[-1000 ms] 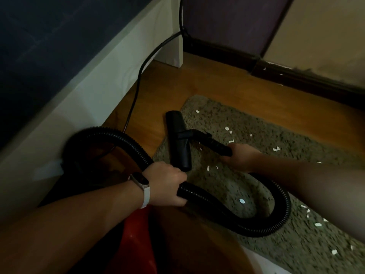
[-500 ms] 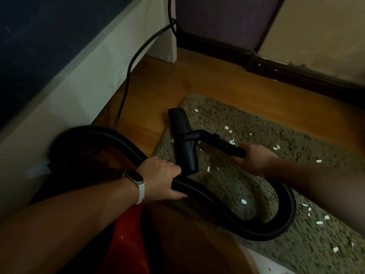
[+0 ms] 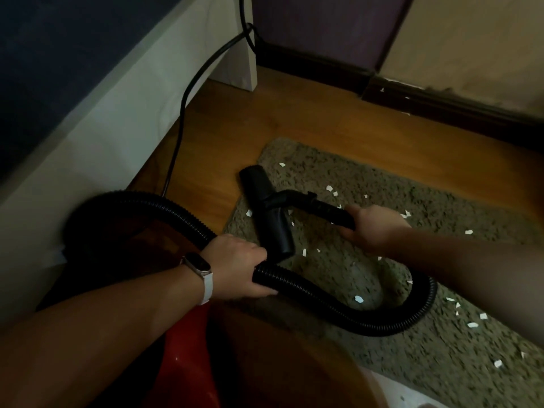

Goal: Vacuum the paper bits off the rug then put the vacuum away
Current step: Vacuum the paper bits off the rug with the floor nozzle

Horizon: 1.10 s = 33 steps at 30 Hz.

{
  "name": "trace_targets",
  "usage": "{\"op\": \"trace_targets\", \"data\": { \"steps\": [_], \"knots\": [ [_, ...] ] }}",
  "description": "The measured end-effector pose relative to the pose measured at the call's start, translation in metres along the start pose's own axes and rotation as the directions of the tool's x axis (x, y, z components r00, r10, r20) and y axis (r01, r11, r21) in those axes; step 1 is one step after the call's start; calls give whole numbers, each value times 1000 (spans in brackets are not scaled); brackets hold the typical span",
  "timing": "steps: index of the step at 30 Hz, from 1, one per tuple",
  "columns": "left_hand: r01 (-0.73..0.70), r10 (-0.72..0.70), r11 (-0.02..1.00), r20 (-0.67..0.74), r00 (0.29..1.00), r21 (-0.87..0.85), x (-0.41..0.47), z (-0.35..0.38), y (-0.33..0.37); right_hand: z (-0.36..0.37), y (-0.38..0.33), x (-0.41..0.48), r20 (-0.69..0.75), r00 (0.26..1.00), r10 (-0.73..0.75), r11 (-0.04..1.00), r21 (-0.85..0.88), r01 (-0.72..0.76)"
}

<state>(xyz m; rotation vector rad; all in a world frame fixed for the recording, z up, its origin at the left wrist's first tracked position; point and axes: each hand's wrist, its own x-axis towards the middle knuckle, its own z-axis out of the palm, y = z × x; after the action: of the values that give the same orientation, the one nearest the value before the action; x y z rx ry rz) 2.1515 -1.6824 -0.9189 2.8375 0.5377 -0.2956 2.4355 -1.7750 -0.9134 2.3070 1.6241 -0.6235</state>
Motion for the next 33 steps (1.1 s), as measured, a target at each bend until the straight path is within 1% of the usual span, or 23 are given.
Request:
{"op": "trace_targets", "data": {
  "steps": [3, 6, 11, 15, 17, 19, 23, 26, 29, 33],
  "knots": [
    [-18, 18, 1000, -13, 1000, 2, 0, 2, -1, -7, -18, 7, -24, 994, -110, 989, -98, 107],
    [-44, 44, 999, -21, 999, 10, -2, -1, 0, -7, -41, 13, 8, 986, -167, 984, -57, 167],
    [-47, 47, 999, 1, 999, 22, -7, 1, 1, -5, -44, 16, 32, 984, -173, 984, 45, 171],
    [-59, 59, 998, -3, 998, 19, -9, 3, 1, -9, -22, 9, 16, 995, -99, 980, 177, 95],
    [-54, 55, 998, -18, 998, 14, -8, 2, 1, -11, -6, 6, 2, 999, -45, 987, 156, 45],
    [-43, 43, 999, 1, 999, 2, -6, 0, 1, -11, 10, 3, 1, 1000, 0, 991, 131, 0],
    [-48, 48, 999, 30, 998, -8, -4, -1, 1, -5, 20, -6, 34, 998, 47, 987, 154, -52],
    [-49, 50, 999, 19, 999, -8, -4, 0, 2, -1, 7, -5, 57, 998, 21, 994, 107, -27],
    [-58, 58, 998, -2, 998, 11, -5, 1, 0, 0, -13, 0, 69, 997, -43, 998, 37, 41],
    [-54, 54, 998, -7, 999, 10, -4, -1, 0, -8, -23, 4, 64, 994, -89, 996, 25, 88]
  ]
}}
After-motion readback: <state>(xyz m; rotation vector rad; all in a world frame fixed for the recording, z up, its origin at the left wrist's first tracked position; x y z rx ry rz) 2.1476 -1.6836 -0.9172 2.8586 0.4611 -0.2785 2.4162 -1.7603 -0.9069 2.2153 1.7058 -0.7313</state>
